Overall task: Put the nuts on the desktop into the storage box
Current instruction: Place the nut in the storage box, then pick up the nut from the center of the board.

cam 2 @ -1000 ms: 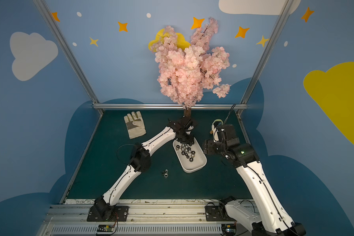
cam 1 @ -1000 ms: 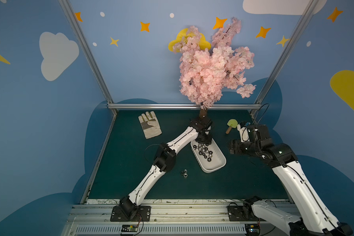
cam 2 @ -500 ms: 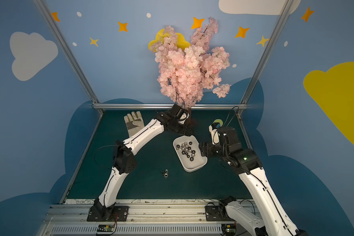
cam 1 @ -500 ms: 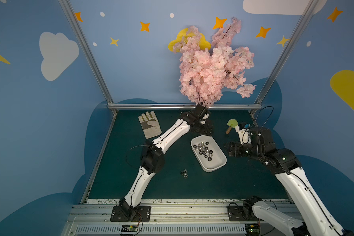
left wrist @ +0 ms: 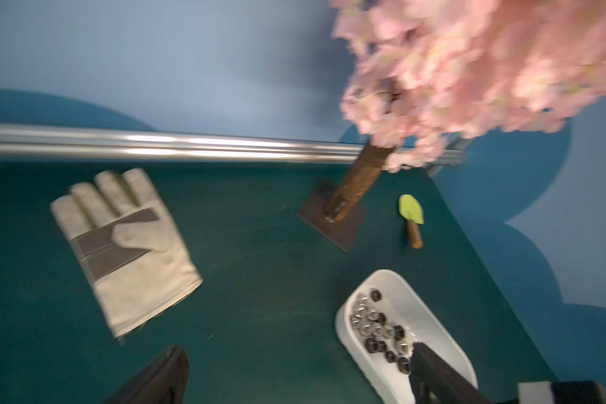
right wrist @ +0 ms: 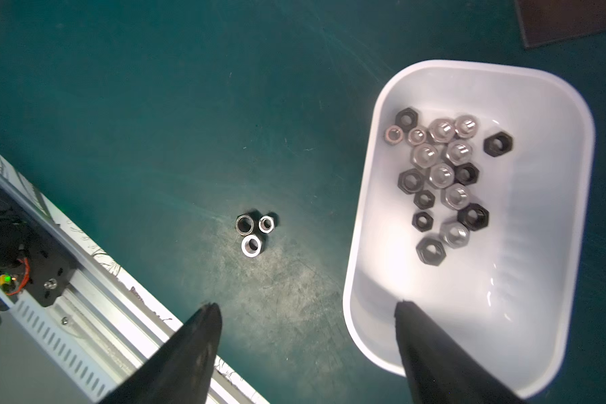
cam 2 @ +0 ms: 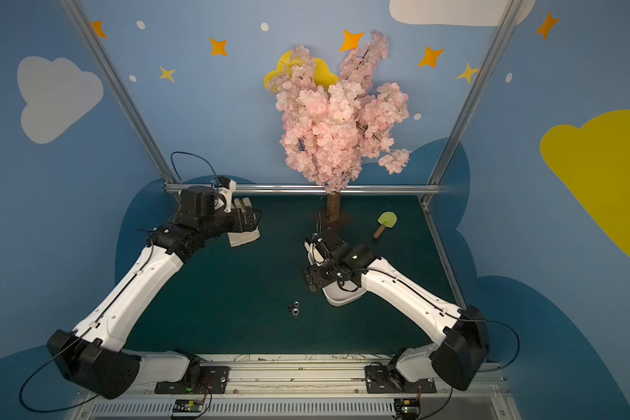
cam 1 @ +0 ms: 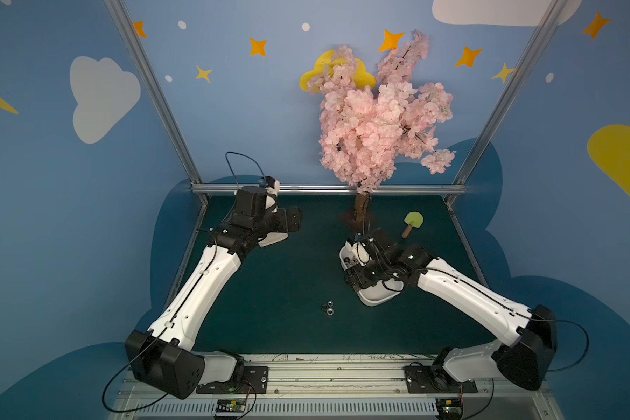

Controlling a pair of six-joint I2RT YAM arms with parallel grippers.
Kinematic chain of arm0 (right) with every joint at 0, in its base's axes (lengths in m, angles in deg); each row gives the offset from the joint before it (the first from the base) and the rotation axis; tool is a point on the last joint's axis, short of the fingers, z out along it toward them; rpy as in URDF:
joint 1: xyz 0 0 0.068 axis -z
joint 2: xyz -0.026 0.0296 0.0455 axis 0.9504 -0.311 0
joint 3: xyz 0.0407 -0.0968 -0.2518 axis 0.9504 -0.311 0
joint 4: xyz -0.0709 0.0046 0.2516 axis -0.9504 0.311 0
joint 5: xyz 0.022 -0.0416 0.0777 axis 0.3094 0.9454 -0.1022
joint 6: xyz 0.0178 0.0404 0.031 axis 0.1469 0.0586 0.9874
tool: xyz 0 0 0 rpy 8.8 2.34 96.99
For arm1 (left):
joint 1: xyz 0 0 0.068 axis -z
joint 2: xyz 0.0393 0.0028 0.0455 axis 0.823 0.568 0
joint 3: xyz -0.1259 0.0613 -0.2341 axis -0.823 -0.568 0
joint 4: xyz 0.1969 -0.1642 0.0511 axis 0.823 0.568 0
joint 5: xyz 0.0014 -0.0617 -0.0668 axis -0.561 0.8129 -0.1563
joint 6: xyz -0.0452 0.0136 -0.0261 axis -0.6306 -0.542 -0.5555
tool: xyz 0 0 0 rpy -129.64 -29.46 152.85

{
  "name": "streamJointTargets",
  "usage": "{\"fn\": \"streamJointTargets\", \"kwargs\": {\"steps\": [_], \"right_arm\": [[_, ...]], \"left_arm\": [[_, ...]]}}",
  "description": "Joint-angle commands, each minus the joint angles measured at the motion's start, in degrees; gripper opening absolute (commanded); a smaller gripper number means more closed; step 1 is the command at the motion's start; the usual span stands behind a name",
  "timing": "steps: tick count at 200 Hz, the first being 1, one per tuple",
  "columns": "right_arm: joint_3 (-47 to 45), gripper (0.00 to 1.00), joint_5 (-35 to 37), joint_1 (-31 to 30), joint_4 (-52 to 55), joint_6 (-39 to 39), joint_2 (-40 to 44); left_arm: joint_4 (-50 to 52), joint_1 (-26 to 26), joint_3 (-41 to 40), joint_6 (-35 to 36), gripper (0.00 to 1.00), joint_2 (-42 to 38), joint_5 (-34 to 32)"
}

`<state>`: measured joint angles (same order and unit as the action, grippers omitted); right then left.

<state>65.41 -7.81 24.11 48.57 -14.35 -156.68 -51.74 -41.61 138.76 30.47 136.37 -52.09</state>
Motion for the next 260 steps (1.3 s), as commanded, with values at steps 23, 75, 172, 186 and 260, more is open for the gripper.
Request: {"fn": "streamJointTargets", "kwargs": {"steps": [23,75,172,186,260], "right_arm": [[13.50,0.77,-2.28,-2.55,8.52,-6.91,-17.62],[19.72,0.72,-3.05,-7.10,9.69,-11.12,-28.89],[17.35,0.66,-4.22,-11.73,7.35,-15.46,-35.07],[17.34,0.65,-4.02,-11.73,7.27,-15.85,-35.93],[15.68,0.57,-2.95,-12.47,6.44,-16.30,-37.48]], "left_arm": [[-5.58,-7.64,-11.02,1.41,1.00,-6.78,3.14],[-7.06,-10.00,-13.19,0.50,1.00,-6.04,5.90],[-6.20,-10.77,-13.58,0.13,1.00,-5.87,6.69],[-6.08,-10.77,-13.51,0.21,1.00,-5.90,6.60],[-6.14,-10.83,-13.22,-0.82,1.00,-5.21,7.29]]}}
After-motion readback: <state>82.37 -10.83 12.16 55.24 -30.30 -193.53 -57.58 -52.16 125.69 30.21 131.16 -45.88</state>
